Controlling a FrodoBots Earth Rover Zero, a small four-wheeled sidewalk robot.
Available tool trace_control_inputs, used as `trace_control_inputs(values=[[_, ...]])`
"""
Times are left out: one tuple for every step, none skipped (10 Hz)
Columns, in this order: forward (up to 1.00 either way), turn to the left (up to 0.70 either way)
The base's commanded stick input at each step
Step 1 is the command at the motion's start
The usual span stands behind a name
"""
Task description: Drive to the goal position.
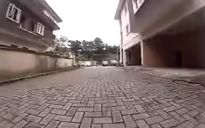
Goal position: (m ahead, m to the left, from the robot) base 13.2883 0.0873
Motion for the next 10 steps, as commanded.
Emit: trace_control_inputs(values=[[0.70, 0.00], [0.70, 0.00], [0.70, 0.00], [0.70, 0.00], [0.70, 0.00], [0.70, 0.00], [0.70, 0.00], [0.70, 0.00], [0.70, 0.00], [0.70, 0.00]])
